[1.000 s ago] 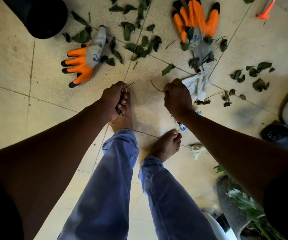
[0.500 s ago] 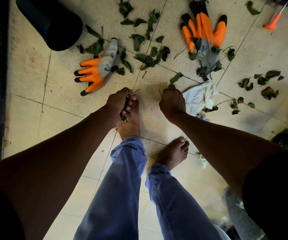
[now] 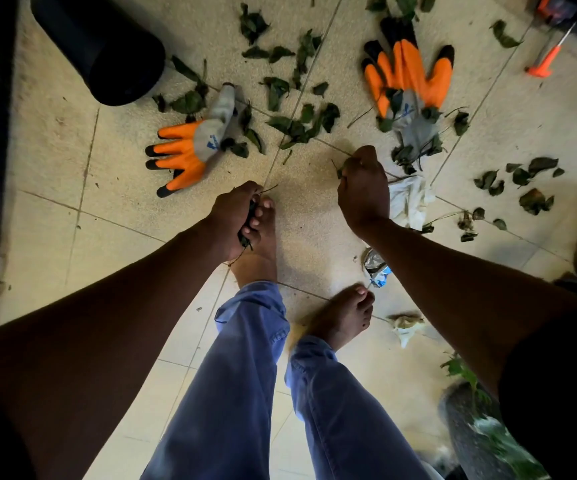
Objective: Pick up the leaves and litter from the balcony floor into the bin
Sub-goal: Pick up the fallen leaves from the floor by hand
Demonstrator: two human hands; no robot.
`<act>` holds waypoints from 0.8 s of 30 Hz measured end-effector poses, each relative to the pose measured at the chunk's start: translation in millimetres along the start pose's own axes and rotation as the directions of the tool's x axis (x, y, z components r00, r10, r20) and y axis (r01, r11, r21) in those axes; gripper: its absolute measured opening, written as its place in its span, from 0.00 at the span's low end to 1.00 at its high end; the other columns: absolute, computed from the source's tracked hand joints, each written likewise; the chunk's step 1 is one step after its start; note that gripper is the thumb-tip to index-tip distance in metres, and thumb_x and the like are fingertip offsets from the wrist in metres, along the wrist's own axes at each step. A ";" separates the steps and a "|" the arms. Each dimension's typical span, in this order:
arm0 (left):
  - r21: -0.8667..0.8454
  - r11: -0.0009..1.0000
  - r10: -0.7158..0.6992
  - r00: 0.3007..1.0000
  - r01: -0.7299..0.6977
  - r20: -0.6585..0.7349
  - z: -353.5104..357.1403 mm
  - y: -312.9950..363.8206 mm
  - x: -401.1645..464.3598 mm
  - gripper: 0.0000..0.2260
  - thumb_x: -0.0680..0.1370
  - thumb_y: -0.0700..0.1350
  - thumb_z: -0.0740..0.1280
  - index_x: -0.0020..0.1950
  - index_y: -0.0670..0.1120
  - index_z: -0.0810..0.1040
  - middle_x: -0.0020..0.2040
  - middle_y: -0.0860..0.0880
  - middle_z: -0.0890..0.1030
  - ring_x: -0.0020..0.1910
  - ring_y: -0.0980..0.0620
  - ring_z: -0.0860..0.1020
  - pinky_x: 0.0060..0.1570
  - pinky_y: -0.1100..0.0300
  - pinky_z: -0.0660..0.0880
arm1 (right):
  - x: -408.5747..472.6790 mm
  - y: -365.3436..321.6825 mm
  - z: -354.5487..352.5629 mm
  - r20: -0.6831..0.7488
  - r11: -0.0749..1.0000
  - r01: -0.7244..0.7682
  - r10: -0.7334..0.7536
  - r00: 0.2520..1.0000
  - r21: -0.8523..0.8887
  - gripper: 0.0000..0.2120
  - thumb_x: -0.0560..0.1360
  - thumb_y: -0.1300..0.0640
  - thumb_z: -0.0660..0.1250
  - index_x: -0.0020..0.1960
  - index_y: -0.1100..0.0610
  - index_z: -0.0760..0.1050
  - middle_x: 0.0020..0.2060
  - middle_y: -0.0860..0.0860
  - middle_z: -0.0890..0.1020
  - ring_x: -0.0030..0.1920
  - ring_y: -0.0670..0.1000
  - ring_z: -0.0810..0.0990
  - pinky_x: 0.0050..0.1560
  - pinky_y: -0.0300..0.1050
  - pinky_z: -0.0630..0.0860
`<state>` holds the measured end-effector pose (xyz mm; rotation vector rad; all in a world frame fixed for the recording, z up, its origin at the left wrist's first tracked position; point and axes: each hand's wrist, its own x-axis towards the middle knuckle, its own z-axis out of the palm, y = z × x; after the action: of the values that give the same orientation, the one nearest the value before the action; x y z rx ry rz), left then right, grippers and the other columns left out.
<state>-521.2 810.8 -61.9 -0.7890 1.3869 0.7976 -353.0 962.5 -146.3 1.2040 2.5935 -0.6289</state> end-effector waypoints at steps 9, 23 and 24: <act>-0.004 1.000 0.015 1.000 -0.016 -0.009 -1.1 5.0 0.8 0.20 0.79 0.49 0.64 0.26 0.49 0.73 0.28 0.52 0.69 0.22 0.56 0.61 0.19 0.69 0.56 | 8.1 -0.8 -4.8 0.051 0.988 0.131 -0.127 0.991 -0.082 0.09 0.70 0.72 0.65 0.49 0.65 0.76 0.47 0.64 0.77 0.41 0.66 0.79 0.40 0.54 0.77; -0.066 0.997 0.050 0.999 -0.049 0.019 -15.9 4.1 11.2 0.13 0.79 0.48 0.64 0.35 0.50 0.68 0.28 0.52 0.69 0.22 0.57 0.61 0.19 0.69 0.56 | 88.2 -52.9 -28.1 -0.055 0.942 -0.217 0.239 0.970 0.257 0.21 0.74 0.64 0.60 0.66 0.56 0.77 0.56 0.60 0.79 0.57 0.59 0.78 0.52 0.43 0.71; -0.072 0.996 0.054 0.998 -0.052 0.029 -19.2 2.6 12.7 0.13 0.79 0.48 0.64 0.36 0.51 0.67 0.28 0.52 0.68 0.22 0.57 0.61 0.19 0.69 0.56 | 86.0 -57.4 -26.2 -0.026 0.950 -0.196 0.208 0.978 0.243 0.20 0.75 0.63 0.60 0.66 0.56 0.78 0.57 0.61 0.78 0.56 0.60 0.77 0.51 0.42 0.70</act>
<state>-533.1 796.0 -75.2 -0.7942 1.3624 0.9011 -452.6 999.7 -137.7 1.5544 2.4419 -0.8967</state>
